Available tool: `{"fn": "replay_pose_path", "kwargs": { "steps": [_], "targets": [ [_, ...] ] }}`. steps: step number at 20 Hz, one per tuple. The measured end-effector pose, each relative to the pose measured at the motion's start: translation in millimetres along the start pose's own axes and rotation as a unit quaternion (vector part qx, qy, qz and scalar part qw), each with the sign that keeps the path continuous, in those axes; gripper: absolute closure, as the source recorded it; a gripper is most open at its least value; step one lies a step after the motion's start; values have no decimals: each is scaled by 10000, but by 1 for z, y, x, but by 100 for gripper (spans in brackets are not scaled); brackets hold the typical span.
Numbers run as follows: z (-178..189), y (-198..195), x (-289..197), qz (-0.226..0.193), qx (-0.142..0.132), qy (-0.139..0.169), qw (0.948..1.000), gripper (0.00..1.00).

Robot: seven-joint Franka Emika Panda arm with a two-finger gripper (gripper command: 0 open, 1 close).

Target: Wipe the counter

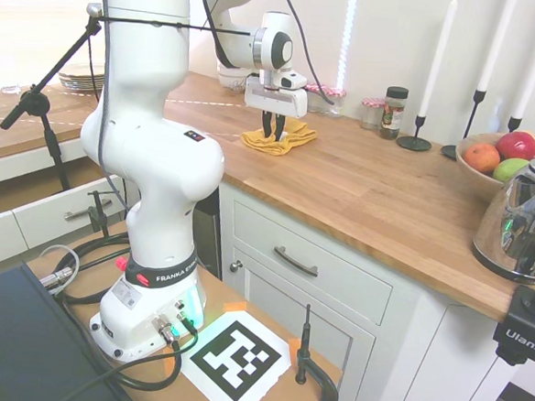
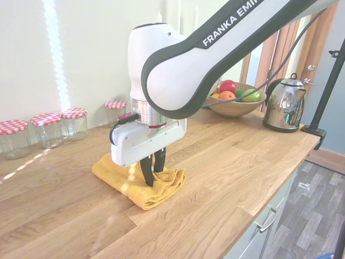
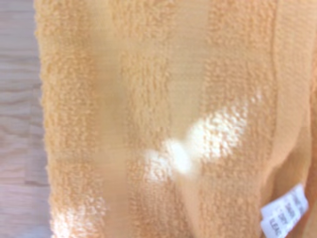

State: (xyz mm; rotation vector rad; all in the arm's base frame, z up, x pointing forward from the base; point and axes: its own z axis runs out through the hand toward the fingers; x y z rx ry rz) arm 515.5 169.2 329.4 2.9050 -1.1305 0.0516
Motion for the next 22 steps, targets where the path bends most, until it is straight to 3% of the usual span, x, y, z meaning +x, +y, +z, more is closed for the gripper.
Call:
{"fn": "replay_pose_path", "kwargs": {
  "steps": [14, 22],
  "targets": [
    [0, 8, 12, 29, 18, -26, 10000, 100],
    [2, 67, 63, 176, 32, -72, 9998, 100]
  ]
}}
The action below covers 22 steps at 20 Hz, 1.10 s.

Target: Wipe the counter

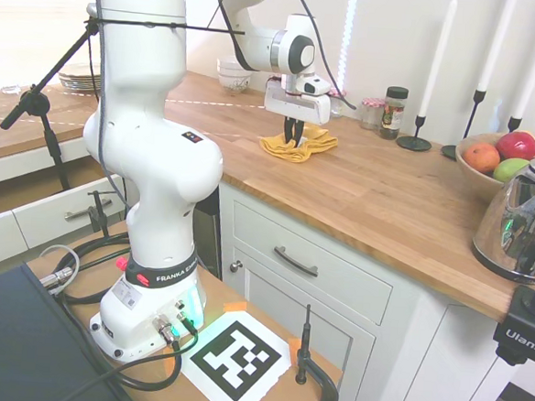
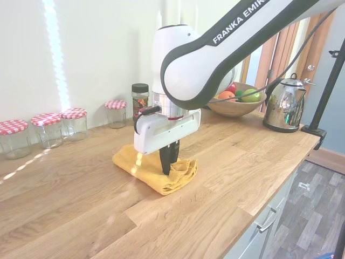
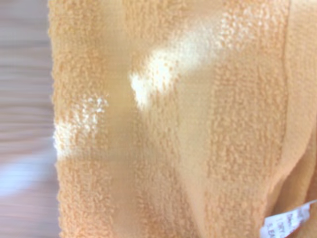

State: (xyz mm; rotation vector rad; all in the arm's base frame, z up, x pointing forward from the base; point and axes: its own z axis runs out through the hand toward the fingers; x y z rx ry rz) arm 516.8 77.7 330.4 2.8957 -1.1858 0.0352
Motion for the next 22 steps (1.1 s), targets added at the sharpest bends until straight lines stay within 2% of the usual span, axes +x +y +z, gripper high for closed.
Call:
{"fn": "replay_pose_path", "kwargs": {
  "steps": [7, 22],
  "targets": [
    [0, 43, 37, 119, 28, -73, 9999, 100],
    [-2, 142, 119, 612, 350, -281, 9971, 100]
  ]
}}
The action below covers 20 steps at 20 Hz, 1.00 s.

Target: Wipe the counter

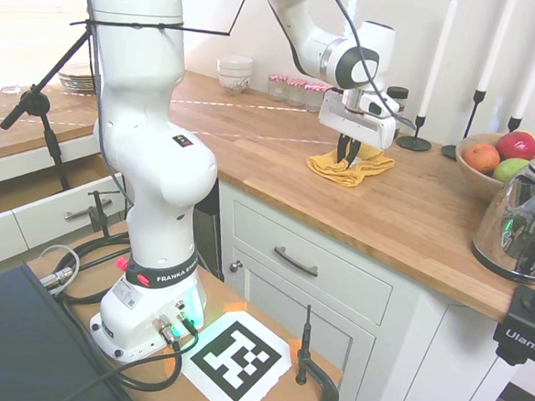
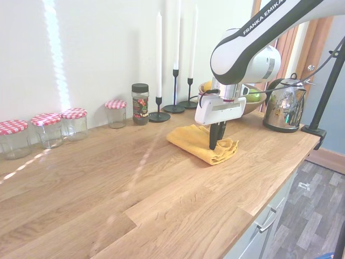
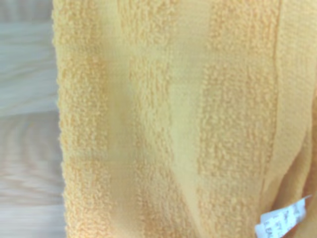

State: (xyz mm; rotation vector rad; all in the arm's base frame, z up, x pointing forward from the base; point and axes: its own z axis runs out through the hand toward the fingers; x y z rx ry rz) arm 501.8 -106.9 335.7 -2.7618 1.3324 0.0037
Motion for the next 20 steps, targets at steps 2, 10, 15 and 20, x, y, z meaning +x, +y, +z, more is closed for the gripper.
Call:
{"fn": "replay_pose_path", "kwargs": {
  "steps": [2, 10, 15, 20],
  "targets": [
    [-2, 5, 5, 45, 29, -10, 10000, 100],
    [-4, 7, 6, 33, 28, -29, 10000, 100],
    [0, -7, -7, -116, -2, -64, 9999, 100],
    [6, -38, -38, -313, -80, -47, 9995, 100]
  ]
}}
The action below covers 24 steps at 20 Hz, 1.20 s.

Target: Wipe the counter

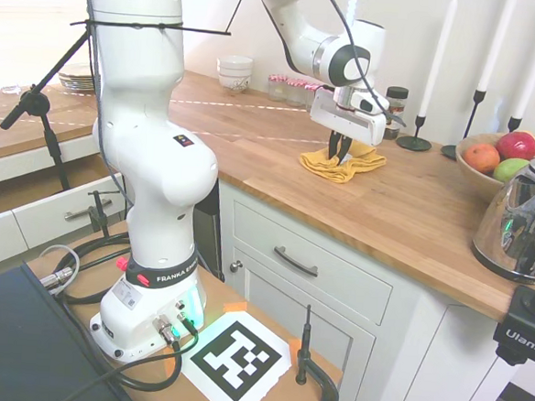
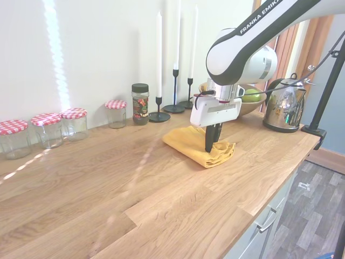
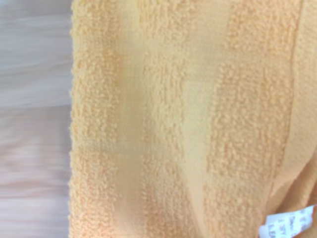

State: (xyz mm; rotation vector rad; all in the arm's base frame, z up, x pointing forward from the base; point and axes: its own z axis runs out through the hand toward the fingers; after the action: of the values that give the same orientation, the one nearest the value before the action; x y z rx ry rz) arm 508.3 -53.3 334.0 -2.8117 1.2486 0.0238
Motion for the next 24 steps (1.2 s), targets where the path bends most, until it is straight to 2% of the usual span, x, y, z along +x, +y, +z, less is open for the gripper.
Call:
{"fn": "replay_pose_path", "kwargs": {
  "steps": [24],
  "targets": [
    [14, -161, -169, -742, -302, 419, 9959, 100]
  ]
}}
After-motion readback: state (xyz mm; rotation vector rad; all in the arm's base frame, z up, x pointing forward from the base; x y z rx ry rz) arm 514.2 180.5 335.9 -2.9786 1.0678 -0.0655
